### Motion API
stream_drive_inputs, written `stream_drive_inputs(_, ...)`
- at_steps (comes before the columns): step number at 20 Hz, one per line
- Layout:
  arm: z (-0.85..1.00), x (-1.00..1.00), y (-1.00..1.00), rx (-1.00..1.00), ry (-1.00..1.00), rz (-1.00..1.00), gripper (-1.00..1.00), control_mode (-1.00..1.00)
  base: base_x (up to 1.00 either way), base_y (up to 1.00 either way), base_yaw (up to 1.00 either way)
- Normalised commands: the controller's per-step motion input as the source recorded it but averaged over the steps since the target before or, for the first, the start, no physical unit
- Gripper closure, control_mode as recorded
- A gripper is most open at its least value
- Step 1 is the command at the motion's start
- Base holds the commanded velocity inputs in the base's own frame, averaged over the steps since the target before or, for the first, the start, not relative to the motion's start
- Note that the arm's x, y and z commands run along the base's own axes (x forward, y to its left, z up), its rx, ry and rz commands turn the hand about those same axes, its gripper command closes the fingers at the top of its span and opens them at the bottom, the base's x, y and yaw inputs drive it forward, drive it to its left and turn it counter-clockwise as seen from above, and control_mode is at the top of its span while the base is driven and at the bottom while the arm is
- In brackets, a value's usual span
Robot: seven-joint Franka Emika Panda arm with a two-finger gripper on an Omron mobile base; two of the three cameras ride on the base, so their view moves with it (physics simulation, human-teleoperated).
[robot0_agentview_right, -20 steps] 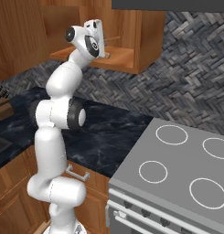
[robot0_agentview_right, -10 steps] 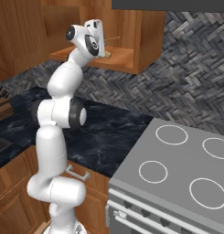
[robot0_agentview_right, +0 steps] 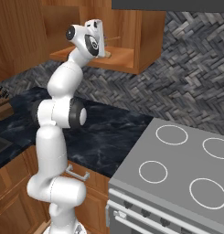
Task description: Organize the utensils by type. Pick up the wooden spoons from the counter and place them in the open cabinet. Then pick up the metallic utensils from the counter and place them in the open drawer.
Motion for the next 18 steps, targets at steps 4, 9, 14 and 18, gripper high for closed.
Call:
stream_drive_inputs(4, -0.06, 0.0, -0.13, 0.0, 0.0, 0.0, -1.0, -1.0, 0.0, 0.0, 0.0)
stream_drive_inputs(9, -0.03, 0.0, -0.06, 0.0, 0.0, 0.0, -1.0, -1.0, 0.0, 0.0, 0.0)
stream_drive_inputs(14, 0.0, 0.0, 0.0, 0.02, 0.0, 0.0, -1.0, -1.0, 0.0, 0.0, 0.0)
stream_drive_inputs(18, 0.09, -0.06, 0.0, 0.08, 0.0, 0.0, -1.0, -1.0, 0.0, 0.0, 0.0)
